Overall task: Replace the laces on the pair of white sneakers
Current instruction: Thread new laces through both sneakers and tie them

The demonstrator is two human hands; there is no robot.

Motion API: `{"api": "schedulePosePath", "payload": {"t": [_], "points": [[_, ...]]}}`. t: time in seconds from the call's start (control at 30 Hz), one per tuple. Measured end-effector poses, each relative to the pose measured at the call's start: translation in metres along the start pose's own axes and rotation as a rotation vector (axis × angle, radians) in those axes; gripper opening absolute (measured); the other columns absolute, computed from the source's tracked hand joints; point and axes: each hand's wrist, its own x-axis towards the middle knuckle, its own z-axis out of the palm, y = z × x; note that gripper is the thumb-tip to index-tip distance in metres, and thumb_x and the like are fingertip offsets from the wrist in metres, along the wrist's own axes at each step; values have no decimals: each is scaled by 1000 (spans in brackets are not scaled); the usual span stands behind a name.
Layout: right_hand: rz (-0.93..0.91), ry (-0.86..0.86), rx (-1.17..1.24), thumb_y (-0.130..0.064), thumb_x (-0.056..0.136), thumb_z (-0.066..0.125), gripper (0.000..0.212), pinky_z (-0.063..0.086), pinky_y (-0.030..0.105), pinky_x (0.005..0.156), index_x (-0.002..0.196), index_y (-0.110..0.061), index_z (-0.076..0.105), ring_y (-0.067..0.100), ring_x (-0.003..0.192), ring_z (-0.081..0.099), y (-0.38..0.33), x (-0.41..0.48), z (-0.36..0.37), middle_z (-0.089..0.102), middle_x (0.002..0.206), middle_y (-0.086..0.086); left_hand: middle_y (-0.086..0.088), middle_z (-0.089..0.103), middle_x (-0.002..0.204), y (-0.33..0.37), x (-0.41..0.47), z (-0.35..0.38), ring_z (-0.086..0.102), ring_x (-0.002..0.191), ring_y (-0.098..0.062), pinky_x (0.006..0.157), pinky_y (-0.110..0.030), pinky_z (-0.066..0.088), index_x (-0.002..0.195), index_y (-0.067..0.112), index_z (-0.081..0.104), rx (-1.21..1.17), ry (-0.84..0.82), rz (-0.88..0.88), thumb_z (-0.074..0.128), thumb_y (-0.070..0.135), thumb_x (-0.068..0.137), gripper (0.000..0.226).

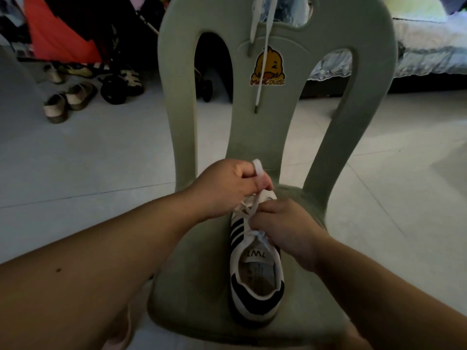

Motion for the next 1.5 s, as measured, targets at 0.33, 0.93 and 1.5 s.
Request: {"api": "schedulePosePath", "payload": {"t": [0.33, 0.93, 1.5], "points": [[15, -29, 375, -11, 93, 51, 22, 42, 23, 53, 75, -7, 62, 9, 54, 54, 11, -3, -7, 58, 61, 1, 6, 51, 56, -21, 0, 16, 47, 51, -1, 49, -16, 32, 65, 21, 59, 202, -150, 72, 45, 36, 98, 39], [-159, 253, 142, -24, 83, 71, 22, 52, 14, 65, 100, -38, 67, -3, 74, 66, 22, -8, 2, 70, 84, -13, 11, 54, 48, -32, -11, 22, 47, 44, 2, 46, -15, 32, 62, 26, 60, 134, -55, -88, 57, 30, 93, 31], [217, -266, 242, -8, 89, 50, 19, 20, 19, 42, 71, -16, 51, 7, 41, 32, 9, 3, -30, 40, 54, -5, 12, 43, 85, -39, -15, 14, 46, 79, -7, 68, -27, 40, 92, 24, 58, 512, -152, 229, 44, 41, 96, 23]]}}
